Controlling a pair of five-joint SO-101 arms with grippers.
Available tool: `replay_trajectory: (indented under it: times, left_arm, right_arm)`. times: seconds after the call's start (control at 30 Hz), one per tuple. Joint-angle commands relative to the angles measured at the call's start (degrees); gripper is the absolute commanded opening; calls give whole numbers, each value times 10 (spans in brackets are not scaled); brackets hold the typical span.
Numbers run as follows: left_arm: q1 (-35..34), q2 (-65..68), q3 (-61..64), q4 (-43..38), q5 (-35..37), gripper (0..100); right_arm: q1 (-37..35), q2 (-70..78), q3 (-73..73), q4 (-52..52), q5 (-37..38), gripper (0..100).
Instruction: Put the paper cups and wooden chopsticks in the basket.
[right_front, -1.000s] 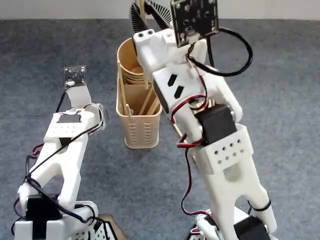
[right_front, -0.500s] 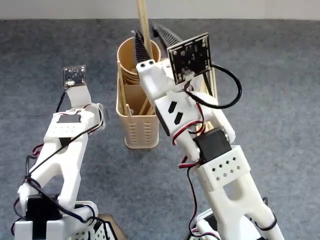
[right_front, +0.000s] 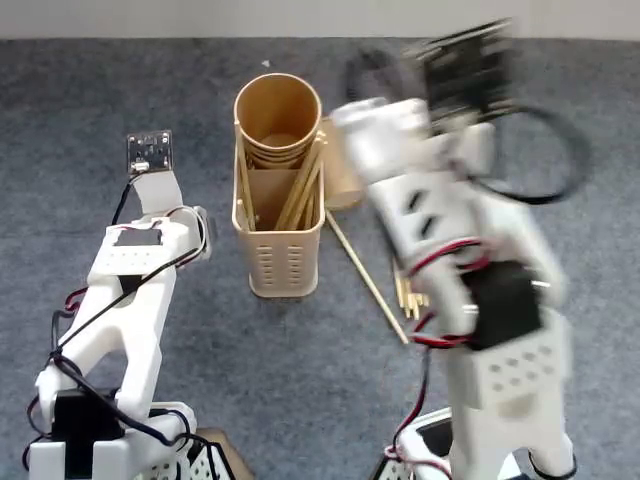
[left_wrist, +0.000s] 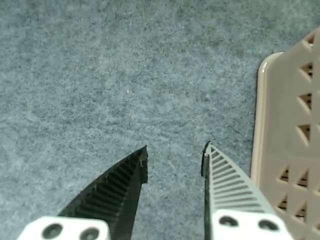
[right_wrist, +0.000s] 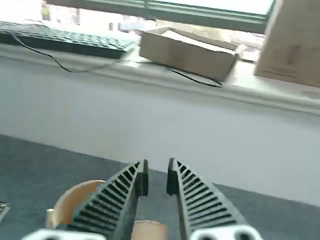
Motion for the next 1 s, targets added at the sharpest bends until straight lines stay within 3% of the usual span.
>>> replay_trajectory:
  times: [0.0, 0.17, 0.43, 0.97]
  left_arm:
    - [5, -16, -2, -7, -6, 200]
    - [2, -16, -2, -7, -6, 200]
    - [1, -16, -2, -7, -6, 200]
    - [4, -16, -2, -7, -6, 200]
  right_arm:
    - [131, 121, -197, 186, 39, 70]
    - [168, 327, -196, 244, 36, 70]
    - [196, 613, -195, 171, 39, 70]
    - [211, 735, -195, 111, 59, 71]
